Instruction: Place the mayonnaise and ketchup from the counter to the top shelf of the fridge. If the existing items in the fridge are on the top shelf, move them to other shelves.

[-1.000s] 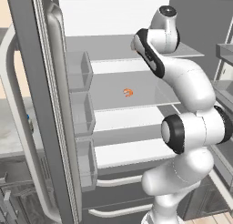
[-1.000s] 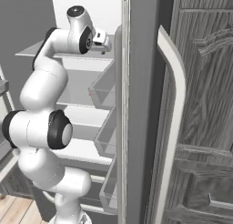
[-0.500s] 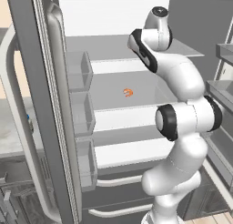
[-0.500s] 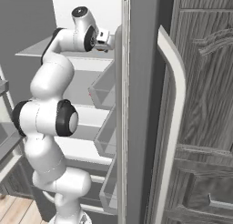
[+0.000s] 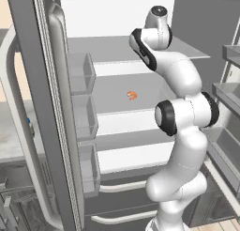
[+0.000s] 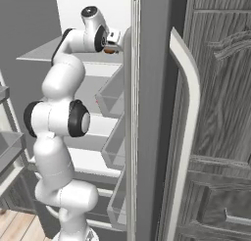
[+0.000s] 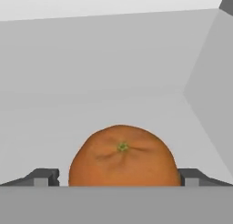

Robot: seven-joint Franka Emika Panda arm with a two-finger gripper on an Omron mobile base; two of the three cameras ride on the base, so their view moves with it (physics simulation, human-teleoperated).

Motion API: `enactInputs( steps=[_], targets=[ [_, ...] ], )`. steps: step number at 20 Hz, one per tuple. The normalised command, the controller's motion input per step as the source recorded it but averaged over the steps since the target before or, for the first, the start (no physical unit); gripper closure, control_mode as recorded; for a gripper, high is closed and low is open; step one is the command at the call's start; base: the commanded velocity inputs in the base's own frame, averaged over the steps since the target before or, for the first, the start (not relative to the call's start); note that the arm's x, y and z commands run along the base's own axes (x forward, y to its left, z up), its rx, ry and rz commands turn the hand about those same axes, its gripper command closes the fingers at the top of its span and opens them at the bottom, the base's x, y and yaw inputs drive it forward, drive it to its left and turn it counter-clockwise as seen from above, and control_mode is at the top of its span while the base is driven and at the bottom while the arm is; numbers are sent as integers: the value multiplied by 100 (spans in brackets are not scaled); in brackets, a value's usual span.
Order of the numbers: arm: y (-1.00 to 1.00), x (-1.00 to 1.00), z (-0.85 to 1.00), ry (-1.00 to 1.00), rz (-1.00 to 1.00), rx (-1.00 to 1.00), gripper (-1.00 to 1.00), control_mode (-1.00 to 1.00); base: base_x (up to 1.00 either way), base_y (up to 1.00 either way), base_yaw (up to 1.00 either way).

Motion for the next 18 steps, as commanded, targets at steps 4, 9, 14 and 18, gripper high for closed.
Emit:
enactInputs(
  steps=[4,9,14,18],
  targets=[
    [0,32,-11,0,-1,0,100,-100,0,0,0],
    [-2,3,-4,0,0,0,100,-100,0,0,0],
    [0,-12,-1,-1,0,0,100,-100,0,0,0],
    [0,-57,-15,-22,3,0,100,-100,0,0,0]
  ],
)
